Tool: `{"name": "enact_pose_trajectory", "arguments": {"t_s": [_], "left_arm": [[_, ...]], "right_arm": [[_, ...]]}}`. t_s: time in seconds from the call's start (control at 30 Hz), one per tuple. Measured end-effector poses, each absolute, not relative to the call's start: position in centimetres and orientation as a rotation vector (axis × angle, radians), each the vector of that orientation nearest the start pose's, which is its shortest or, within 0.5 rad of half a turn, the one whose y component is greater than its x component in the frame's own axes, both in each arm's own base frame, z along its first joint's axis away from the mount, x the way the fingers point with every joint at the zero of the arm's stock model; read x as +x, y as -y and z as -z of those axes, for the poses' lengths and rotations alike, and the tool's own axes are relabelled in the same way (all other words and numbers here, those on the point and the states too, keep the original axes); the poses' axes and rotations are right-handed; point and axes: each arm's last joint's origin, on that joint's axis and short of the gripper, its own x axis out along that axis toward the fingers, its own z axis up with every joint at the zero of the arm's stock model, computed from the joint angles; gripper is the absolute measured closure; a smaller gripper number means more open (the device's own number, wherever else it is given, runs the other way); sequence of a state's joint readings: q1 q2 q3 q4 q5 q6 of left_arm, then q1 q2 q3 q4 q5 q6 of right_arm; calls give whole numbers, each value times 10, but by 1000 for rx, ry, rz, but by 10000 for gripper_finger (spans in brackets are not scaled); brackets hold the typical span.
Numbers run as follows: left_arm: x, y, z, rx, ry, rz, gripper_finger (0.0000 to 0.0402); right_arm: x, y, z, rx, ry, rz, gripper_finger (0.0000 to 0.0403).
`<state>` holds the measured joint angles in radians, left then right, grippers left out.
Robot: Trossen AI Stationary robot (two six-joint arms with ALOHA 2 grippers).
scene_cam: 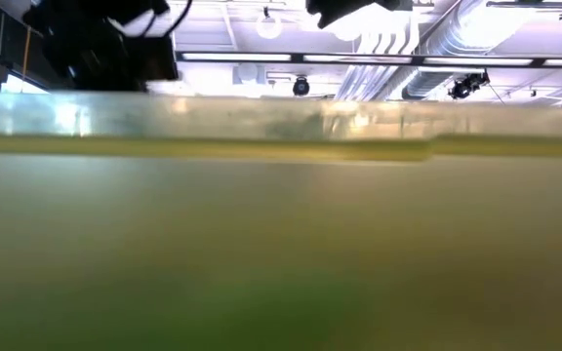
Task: Pack school essentials
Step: Put the blue pencil into the yellow supply box
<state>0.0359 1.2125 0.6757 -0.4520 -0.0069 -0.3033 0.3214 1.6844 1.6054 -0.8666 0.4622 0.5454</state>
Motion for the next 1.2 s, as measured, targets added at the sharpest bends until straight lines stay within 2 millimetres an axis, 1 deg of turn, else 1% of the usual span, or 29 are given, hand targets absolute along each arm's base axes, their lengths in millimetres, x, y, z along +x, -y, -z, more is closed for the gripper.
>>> {"name": "enact_pose_trajectory", "arguments": {"t_s": [0.13, 0.23, 0.33, 0.5, 0.63, 0.73, 0.87, 1.07, 1.2], "left_arm": [[226, 12, -207, -255, -954, -143, 385], [228, 25, -214, -235, -939, -100, 385], [230, 36, -222, -204, -917, -81, 385], [233, 46, -233, -203, -884, -63, 385], [234, 50, -238, -186, -865, -77, 385], [234, 49, -238, -175, -862, -100, 385], [234, 47, -232, -130, -896, -148, 385], [240, 50, -220, 65, -941, -147, 385], [244, 56, -212, 224, -957, -141, 385]], "right_arm": [[346, -105, -335, 161, -769, 216, 281], [353, -109, -342, 177, -696, 129, 281], [359, -112, -349, 154, -618, 42, 281], [366, -109, -358, 114, -525, -43, 281], [369, -100, -359, 114, -514, -71, 281], [370, -94, -357, 124, -538, -77, 281], [369, -86, -352, 148, -604, -63, 281], [366, -77, -344, 194, -693, -8, 281], [368, -77, -335, 186, -748, 2, 281]]}}
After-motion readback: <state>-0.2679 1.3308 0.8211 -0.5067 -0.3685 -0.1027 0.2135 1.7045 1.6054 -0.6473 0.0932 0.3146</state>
